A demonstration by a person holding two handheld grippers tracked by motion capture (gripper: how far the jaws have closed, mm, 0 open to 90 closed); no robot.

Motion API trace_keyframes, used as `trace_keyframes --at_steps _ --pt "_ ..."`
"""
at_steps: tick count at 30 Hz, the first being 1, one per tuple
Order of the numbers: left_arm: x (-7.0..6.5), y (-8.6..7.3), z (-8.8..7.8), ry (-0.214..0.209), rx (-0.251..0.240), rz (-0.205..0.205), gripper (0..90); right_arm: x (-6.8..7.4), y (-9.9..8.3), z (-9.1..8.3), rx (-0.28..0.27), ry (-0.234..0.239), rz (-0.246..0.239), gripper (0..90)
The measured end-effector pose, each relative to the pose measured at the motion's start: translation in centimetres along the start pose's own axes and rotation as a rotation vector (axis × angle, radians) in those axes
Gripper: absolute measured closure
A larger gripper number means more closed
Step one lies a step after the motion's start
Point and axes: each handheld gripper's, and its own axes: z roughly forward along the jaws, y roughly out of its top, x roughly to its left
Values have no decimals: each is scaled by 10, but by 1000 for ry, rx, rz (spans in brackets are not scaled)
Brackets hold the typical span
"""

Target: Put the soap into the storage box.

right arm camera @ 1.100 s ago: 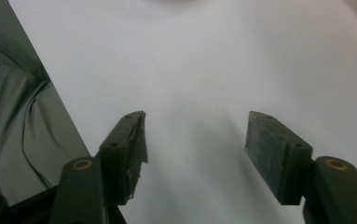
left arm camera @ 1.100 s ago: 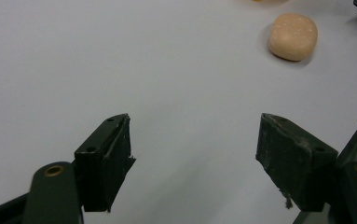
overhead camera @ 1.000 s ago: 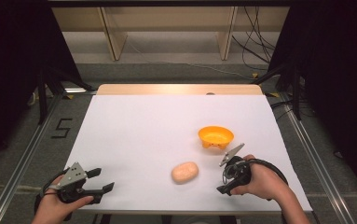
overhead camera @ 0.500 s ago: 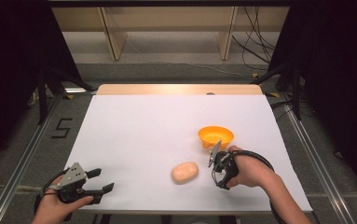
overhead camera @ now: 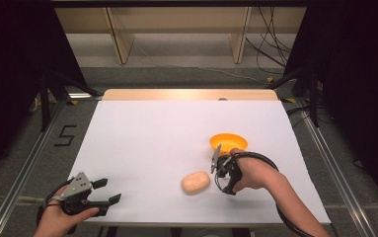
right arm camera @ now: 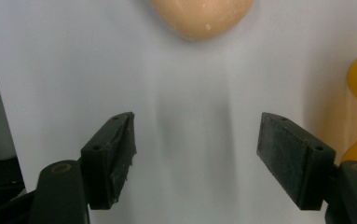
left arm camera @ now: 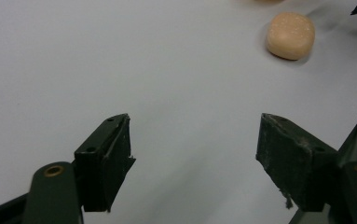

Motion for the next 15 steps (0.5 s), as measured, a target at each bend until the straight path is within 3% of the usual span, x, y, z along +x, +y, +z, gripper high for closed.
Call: trace_keyframes --at_steps 1,3,5,6,7,8,9,11,12,13,14,15 --pt "0 0 0 10 -8 -5 259 -4 2 2 -25 -11 -67 283" --pt "0 0 0 3 1 -2 259 -1 6 1 -3 -1 -1 282" --pt "0 0 0 -2 -2 -4 259 -6 9 3 -43 -11 -88 281" --pt "0 0 0 -2 -2 -3 259 -3 11 2 -19 -8 -41 280" --pt "-1 0 0 -3 -2 -3 259 -2 12 2 -13 -4 -25 277" --pt "-1 0 0 -3 -1 -4 259 -7 14 4 -37 -9 -99 276" --pt "-1 0 1 3 -9 -6 259 -3 16 3 -21 -1 -36 275" --pt "-1 0 1 4 -10 -7 259 -7 20 6 -47 -12 -110 274" --pt "-1 0 1 4 -10 -7 259 -6 21 5 -38 -13 -82 274" --pt "-1 0 0 -4 -1 -3 259 -6 23 6 -41 -5 -84 273" --pt "-1 0 0 -4 -1 -3 258 -8 26 7 -55 -7 -134 272" --pt "-1 0 0 -3 -1 -3 258 -8 28 7 -52 -12 -115 272"
